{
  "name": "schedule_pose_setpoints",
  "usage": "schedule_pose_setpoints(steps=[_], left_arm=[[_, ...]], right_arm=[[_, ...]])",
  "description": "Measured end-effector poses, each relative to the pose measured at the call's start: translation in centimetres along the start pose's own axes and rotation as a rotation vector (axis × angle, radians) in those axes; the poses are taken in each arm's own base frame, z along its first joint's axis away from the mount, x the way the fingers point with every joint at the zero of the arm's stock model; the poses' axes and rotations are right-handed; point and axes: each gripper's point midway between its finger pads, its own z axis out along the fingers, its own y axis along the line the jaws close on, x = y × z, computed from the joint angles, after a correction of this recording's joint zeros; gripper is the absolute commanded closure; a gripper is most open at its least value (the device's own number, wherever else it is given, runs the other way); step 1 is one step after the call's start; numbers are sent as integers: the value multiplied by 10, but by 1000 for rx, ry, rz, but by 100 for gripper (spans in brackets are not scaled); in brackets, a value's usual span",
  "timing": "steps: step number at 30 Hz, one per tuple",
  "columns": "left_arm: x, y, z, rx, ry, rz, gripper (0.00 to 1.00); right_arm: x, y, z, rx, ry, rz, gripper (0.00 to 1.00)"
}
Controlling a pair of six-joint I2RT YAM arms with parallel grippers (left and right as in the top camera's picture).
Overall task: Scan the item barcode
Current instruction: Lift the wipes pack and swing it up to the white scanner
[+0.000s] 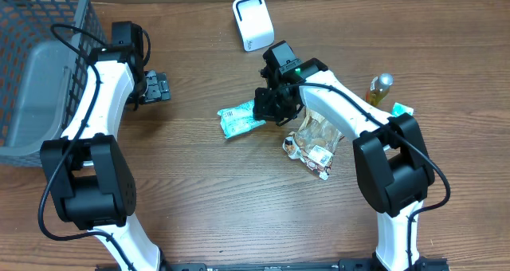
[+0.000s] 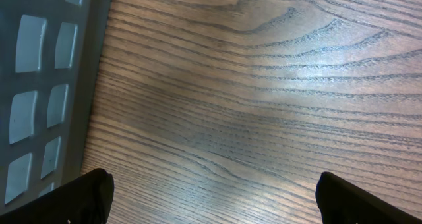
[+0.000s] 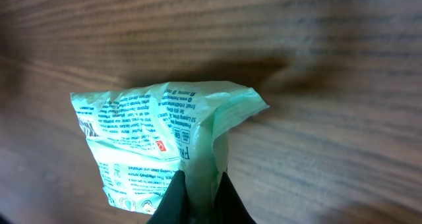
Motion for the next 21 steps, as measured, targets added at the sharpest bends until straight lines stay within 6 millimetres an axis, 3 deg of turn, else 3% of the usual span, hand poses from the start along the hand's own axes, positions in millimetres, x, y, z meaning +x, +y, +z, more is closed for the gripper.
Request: schedule_pose_setpoints(steps=[5,15,21], left_arm=[[0,0,0,0,0,0,0],[0,0,0,0,0,0,0],[0,0,0,0,0,0,0]], right_arm=[[5,-1,-9,-20,25,-42,96],[22,28,-66,-145,7,-306,96],[23,29,-68,-148,8,-345,96]])
